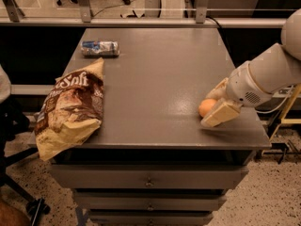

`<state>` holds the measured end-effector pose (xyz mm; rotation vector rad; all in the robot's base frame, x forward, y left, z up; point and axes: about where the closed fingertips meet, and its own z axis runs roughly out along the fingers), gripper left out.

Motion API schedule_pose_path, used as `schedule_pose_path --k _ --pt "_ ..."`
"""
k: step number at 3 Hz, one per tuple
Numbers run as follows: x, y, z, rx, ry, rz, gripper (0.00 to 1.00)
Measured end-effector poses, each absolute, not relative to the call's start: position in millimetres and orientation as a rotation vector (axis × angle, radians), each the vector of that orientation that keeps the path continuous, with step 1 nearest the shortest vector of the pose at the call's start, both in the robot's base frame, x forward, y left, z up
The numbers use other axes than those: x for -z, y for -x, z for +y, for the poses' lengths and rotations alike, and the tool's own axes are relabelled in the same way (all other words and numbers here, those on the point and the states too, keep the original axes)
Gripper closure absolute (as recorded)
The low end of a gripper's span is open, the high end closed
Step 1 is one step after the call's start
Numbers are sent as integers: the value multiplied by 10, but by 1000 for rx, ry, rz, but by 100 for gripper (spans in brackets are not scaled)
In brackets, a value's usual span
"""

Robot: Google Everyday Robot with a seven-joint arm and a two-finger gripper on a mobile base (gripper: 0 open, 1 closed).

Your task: Move orange near brown chip bag

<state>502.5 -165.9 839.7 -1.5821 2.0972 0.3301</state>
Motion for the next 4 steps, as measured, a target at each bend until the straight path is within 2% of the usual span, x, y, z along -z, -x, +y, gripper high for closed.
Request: schedule_pose_path --k 2,3,4 --pt "-8600 -5088 -1544 -385 1561 1970 85" --pt "-8843 -5187 -1468 -457 1561 1815 100" --pt "-8964 -5234 -1435 -450 1568 1764 100"
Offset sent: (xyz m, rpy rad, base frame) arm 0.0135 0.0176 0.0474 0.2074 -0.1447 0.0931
